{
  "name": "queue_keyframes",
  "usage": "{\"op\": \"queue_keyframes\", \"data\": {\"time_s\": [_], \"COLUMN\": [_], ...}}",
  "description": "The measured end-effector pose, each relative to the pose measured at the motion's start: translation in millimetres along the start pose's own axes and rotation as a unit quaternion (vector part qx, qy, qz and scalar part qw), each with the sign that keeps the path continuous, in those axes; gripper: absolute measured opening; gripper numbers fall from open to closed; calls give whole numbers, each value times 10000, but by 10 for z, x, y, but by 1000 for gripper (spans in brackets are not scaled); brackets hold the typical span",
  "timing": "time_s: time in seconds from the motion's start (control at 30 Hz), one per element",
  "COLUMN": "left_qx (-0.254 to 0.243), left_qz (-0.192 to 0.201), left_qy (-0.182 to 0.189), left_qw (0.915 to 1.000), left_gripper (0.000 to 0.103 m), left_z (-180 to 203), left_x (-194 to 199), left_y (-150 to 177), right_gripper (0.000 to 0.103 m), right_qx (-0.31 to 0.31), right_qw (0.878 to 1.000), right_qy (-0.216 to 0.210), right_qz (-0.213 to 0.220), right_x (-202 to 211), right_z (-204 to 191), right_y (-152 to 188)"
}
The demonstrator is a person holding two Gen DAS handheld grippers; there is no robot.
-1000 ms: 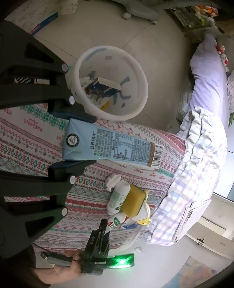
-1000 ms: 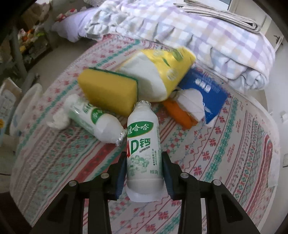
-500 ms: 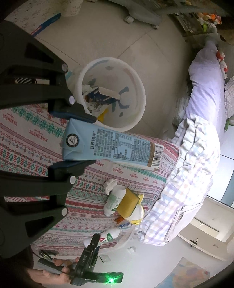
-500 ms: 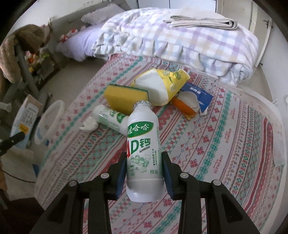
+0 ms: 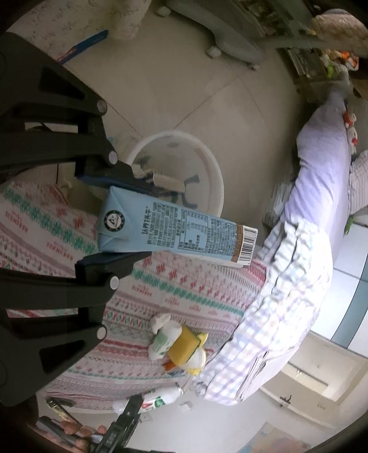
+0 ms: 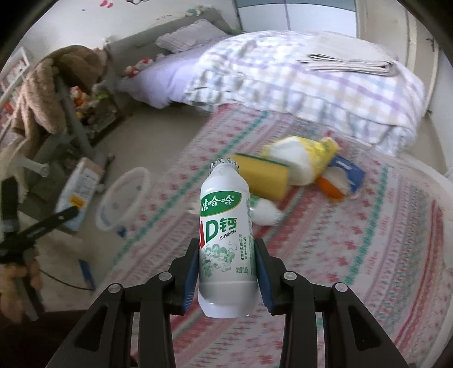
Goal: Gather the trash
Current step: 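Drop the milk carton into the wastebasket with the left tool while the right tool carries the bottle, then drop the white AD milk bottle into the wastebasket with the right tool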
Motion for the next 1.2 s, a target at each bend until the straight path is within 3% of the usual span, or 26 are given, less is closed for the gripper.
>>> {"op": "queue_keyframes", "data": {"time_s": [0.3, 0.4, 0.43, 0.47, 0.53, 0.63, 0.83, 1.2], "left_qx": [291, 354, 282, 242, 302, 467, 509, 420], "left_qz": [-44, 132, 204, 279, 449, 324, -5, -104], "left_qy": [-298, -171, -168, -290, -583, -691, -1319, -1664], "left_qw": [9991, 9991, 9993, 9989, 9968, 9960, 9900, 9851], "left_gripper": [40, 41, 50, 67, 86, 86, 96, 99], "left_z": [-265, -331, -333, -345, -395, -480, -658, -879], "left_x": [-132, -176, -178, -169, -128, -123, -148, -15], "left_y": [-68, -142, -178, -202, -222, -202, -109, -9], "right_gripper": [38, 38, 38, 38, 38, 38, 38, 38], "right_qx": [333, 385, 390, 401, 412, 432, 567, 561], "right_qw": [9983, 9977, 9976, 9973, 9971, 9967, 9958, 9939], "right_qy": [-466, -552, -574, -606, -634, -673, -677, -822], "right_qz": [-33, -61, -63, -68, -87, -134, -252, -473], "right_x": [-189, -322, -350, -391, -457, -563, -788, -1345], "right_z": [-598, -768, -813, -867, -945, -1037, -1276, -1718], "right_y": [-104, -159, -165, -177, -190, -209, -276, -391]}}
Point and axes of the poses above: each gripper's, at about its wrist camera, not at the fingertips, and x roughly against the way its jaws point, z to its right, y to its underside, the point moved 3 cm from there along -x, roughly the way its jaws point, and after that the axes turned 2 degrees about -x, right-handed, at the moved point
